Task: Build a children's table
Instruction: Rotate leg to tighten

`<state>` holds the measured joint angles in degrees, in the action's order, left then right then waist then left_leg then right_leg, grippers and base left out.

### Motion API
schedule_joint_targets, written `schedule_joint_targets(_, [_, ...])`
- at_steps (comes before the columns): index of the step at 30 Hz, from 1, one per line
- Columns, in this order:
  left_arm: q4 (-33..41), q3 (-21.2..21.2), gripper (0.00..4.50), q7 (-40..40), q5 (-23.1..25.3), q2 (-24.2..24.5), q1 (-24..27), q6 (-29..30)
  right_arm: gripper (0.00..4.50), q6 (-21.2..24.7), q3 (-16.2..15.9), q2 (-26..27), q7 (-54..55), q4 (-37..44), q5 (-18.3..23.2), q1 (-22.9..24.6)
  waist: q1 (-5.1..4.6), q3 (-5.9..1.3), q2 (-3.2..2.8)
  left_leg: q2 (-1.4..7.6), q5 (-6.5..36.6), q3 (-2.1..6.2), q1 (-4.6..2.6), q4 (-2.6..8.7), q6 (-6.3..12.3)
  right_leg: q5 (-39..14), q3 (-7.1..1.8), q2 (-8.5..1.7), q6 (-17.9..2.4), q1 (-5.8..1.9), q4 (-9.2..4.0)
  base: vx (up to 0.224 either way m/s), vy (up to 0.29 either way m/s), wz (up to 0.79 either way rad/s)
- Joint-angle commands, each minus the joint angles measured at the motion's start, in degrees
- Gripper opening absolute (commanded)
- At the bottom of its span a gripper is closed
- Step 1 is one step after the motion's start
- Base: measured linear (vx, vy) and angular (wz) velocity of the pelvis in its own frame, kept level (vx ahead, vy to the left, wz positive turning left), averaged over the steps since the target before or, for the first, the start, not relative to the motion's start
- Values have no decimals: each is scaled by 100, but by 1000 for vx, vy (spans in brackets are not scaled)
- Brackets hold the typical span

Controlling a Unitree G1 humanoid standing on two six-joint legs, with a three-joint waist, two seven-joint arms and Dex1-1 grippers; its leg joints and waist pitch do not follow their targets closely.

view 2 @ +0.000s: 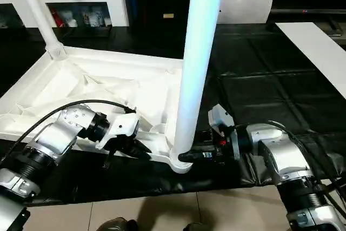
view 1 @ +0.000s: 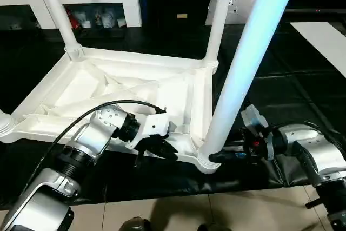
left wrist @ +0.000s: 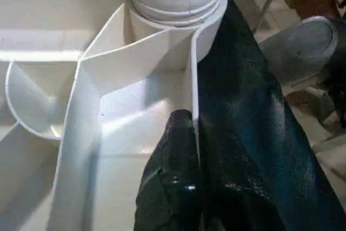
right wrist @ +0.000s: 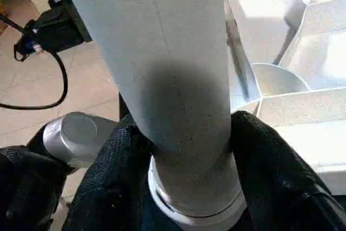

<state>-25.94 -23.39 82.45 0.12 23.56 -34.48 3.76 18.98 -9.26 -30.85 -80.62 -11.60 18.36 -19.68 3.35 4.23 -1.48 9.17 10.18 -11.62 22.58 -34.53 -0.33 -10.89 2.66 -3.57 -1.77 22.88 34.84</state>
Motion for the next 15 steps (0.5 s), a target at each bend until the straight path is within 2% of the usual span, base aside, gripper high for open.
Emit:
schedule_joint_targets(1, [40, 61, 0, -380, -49, -315, -198, 127, 198, 459, -49, 211, 431, 233, 142, 23, -52, -387, 78, 436, 1027, 199, -167, 400, 416, -1503, -254, -479, -1184, -221, -475, 0, 0, 0])
schedule_joint_targets(2, [-7, 90, 0, -500, -35, -376, -236, 197, 198, 597, -26, 276, 609, 253, 133, 17, -63, -380, 80, 434, 1100, 199, -175, 398, 381, -1611, -259, -487, -1178, -217, -483, 0, 0, 0])
schedule_joint_targets(3, [-129, 140, 0, -759, 13, -511, -335, 292, 198, 710, 18, 484, 1097, 254, 5, -13, -73, -366, 86, 420, 1248, 209, -178, 394, 315, -1954, -257, -509, -1099, -215, -523, 0, 0, 0])
schedule_joint_targets(4, [-220, 179, 0, -952, 38, -614, -408, 371, 198, 735, 48, 642, 1436, 253, -90, -33, -102, -340, 89, 403, 1359, 209, -191, 399, 217, -2279, -266, -493, -988, -171, -556, 0, 0, 0])
schedule_joint_targets(5, [-357, 249, 0, -1270, 61, -798, -523, 509, 198, 855, 133, 954, 2041, 249, -201, -72, -149, -345, 72, 393, 1456, 242, -185, 413, 100, -2496, -255, -515, -922, -192, -567, 0, 0, 0])
schedule_joint_targets(6, [-474, 312, 0, -1571, 83, -961, -620, 636, 198, 992, 200, 1223, 2531, 241, -279, -115, -181, -338, 79, 386, 1483, 241, -182, 420, 62, -2532, -255, -495, -896, -175, -572, 0, 0, 0])
schedule_joint_targets(7, [-474, 312, 0, -1571, 83, -961, -620, 636, 198, 992, 200, 1223, 2531, 241, -279, -115, -238, -337, 80, 379, 1600, 269, -186, 431, -18, -2635, -245, -504, -854, -174, -583, 0, 0, 0])
schedule_joint_targets(8, [-588, 369, 0, -1859, 117, -1115, -706, 722, 198, 1107, 238, 1449, 2953, 234, -387, -157, -284, -353, 88, 383, 1596, 292, -156, 438, -1, -2592, -238, -518, -828, -216, -575, 0, 0, 0])
schedule_joint_targets(9, [-588, 369, 0, -1859, 117, -1115, -706, 722, 198, 1107, 238, 1449, 2953, 234, -387, -157, -324, -337, 82, 385, 1604, 276, -155, 445, 13, -2523, -246, -499, -847, -189, -583, 0, 0, 0])
schedule_joint_targets(10, [-867, 500, 0, -2565, 208, -1470, -893, 901, 198, 1305, 346, 2001, 3992, 132, -659, -318, -376, -344, 40, 374, 1646, 272, -168, 429, 25, -2399, -252, -491, -910, -177, -581, 0, 0, 0])
schedule_joint_targets(11, [-956, 545, 0, -2784, 231, -1580, -950, 947, 196, 1367, 399, 2194, 4369, 74, -750, -386, -436, -345, 41, 364, 1722, 276, -176, 429, -28, -2356, -249, -485, -979, -147, -582, 0, 0, 0])
schedule_joint_targets(12, [-1019, 587, 0, -2991, 274, -1690, -993, 1010, 196, 1336, 468, 2406, 4777, -29, -850, -488, -464, -357, 61, 349, 1728, 275, -171, 420, -45, -2365, -243, -480, -972, -162, -580, 0, 0, 0])
schedule_joint_targets(15, [-1123, 655, 0, -3296, 346, -1840, -1050, 1054, 196, 1261, 616, 2731, 5363, -222, -954, -661, -504, -365, 49, 337, 1596, 258, -168, 396, 55, -2258, -270, -494, -965, -166, -614, 0, 0, 0])
